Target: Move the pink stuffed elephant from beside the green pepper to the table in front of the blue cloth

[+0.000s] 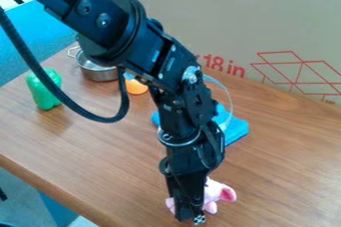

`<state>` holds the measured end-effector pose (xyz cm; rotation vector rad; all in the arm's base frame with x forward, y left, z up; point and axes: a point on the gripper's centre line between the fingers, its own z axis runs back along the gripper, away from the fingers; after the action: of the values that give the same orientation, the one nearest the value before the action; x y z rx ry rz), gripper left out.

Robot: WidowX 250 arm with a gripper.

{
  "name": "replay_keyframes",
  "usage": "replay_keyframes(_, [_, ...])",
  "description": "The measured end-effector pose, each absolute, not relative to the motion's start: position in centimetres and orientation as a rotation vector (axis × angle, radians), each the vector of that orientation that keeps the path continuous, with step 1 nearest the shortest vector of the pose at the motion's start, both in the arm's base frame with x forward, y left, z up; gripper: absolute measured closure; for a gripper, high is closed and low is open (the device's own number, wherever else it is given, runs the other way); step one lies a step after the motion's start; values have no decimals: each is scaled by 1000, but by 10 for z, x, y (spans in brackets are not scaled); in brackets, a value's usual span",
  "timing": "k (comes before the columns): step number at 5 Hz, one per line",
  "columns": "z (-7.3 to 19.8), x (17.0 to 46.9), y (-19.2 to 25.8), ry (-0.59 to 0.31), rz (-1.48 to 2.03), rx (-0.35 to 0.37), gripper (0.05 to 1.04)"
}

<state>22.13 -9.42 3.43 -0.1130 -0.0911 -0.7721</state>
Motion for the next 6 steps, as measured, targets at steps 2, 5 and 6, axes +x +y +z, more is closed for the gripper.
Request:
replay_keyframes(2, [65,214,-79,-153,-727,-163,67])
replay_keyframes(5, [101,195,47,-126,-340,-27,73])
replay_keyframes(6, [96,229,94,-59,-309,-37,73])
